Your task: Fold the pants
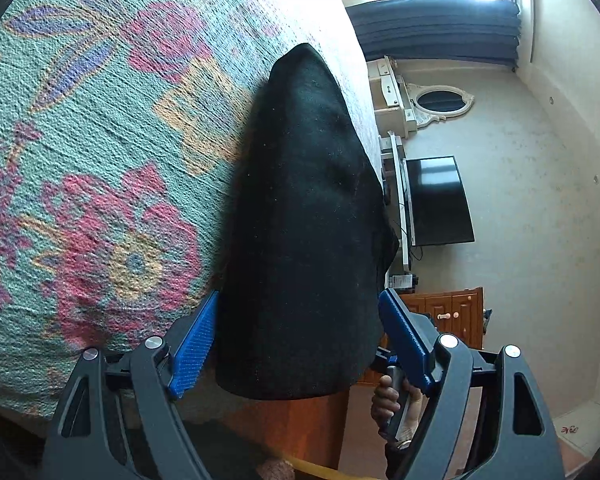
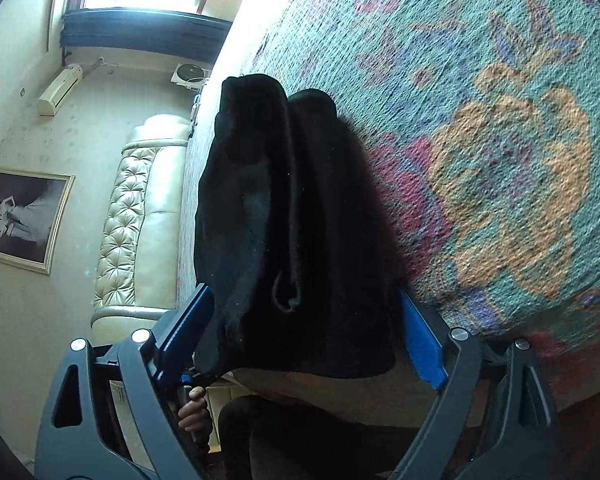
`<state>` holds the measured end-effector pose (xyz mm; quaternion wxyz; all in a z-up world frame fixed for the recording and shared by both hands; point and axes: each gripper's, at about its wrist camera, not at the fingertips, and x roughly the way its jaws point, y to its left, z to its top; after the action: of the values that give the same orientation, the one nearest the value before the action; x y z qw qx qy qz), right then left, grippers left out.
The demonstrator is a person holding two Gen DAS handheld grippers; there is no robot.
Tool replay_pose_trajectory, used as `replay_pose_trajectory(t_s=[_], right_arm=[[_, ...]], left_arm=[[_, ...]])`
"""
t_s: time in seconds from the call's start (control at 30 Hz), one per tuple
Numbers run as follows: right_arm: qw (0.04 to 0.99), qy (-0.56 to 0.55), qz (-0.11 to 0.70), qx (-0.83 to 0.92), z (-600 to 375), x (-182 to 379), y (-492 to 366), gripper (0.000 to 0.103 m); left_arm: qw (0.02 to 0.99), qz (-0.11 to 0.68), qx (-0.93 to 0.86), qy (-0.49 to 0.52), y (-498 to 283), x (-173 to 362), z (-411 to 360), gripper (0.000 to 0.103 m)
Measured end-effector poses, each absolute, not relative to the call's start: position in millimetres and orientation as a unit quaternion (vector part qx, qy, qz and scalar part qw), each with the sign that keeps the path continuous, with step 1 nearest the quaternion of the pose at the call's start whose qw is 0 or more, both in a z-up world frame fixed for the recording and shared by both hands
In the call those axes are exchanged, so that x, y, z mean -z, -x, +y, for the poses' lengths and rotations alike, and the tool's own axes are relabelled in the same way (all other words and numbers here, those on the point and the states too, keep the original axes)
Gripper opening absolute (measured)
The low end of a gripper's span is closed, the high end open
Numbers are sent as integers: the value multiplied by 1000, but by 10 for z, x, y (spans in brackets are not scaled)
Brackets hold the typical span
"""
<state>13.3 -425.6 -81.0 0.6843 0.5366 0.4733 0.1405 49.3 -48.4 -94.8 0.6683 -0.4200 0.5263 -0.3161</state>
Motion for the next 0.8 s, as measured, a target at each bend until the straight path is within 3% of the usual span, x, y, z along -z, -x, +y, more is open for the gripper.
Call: replay_pose_trajectory(t_s=[0.03, 0.1, 0.23, 0.3, 0.37, 0.47, 0.8], right_arm=[[686, -530, 477, -144, -4230, 803, -137, 88], [694, -509, 489, -142, -4134, 767, -155, 73], [699, -503, 489, -139, -4112, 774, -118, 64], [700, -503, 487, -141, -4130, 793, -93, 59], [703, -502, 483, -142, -4163, 821, -64, 58], [706, -499, 481, -145, -4173, 843, -39, 57], [719, -486, 479, -136, -4073, 778, -94, 51]], left_arm=[[671, 526, 318, 416, -486, 945, -488, 78], [676, 529, 323, 398, -476, 925, -530, 78], [689, 535, 324, 366, -465, 891, -606, 77], [691, 541, 319, 358, -472, 899, -620, 64], [692, 546, 315, 351, -477, 938, -622, 50], [696, 544, 321, 341, -476, 943, -609, 40], [724, 528, 309, 318, -410, 822, -597, 30]])
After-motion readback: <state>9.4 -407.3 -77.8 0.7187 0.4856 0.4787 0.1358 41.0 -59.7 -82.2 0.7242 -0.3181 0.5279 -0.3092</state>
